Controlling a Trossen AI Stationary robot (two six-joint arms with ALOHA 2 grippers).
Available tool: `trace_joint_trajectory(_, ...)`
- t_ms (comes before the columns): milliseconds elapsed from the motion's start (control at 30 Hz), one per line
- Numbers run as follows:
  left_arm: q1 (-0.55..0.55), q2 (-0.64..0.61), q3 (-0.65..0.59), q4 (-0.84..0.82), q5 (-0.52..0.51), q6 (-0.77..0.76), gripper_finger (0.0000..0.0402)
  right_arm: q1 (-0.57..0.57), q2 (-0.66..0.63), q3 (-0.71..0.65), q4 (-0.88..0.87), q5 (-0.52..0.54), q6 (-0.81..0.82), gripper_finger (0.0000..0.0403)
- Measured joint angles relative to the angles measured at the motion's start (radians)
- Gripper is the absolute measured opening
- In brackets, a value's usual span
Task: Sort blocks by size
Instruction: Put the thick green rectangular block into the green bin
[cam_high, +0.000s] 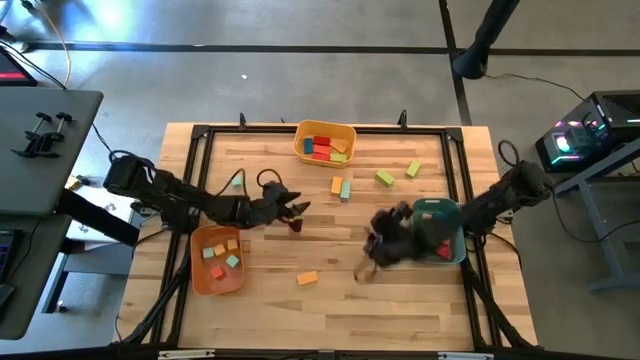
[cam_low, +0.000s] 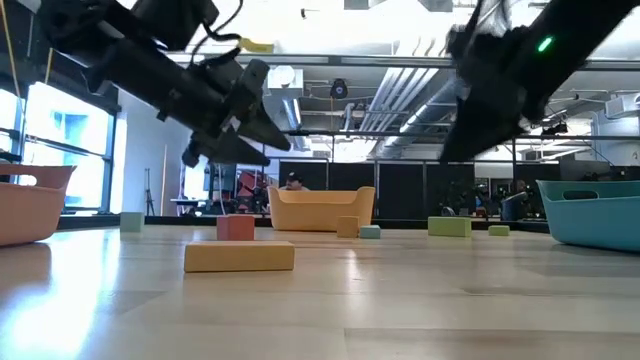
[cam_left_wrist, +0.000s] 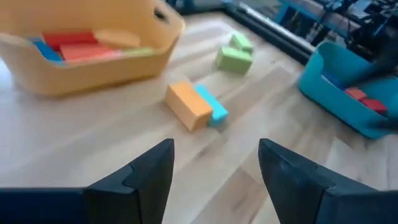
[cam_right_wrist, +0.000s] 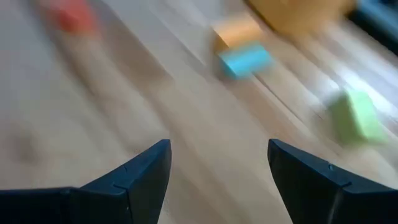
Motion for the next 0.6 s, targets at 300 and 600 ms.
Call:
trace_joint_trajectory(300, -0.025, 0.01, 0.0, 0.001, 0.105, -0.008, 0.0205, -0.403, -0.006, -0.002, -0.117, -0.17, -0.284, 0.0263)
trace_joint_trajectory(600, -0.084, 0.01, 0.0, -0.003, 0.081, 0.046, 0.0204, -0.734, -0.006, -0.002, 0.0, -0.388, -0.538, 0.0263)
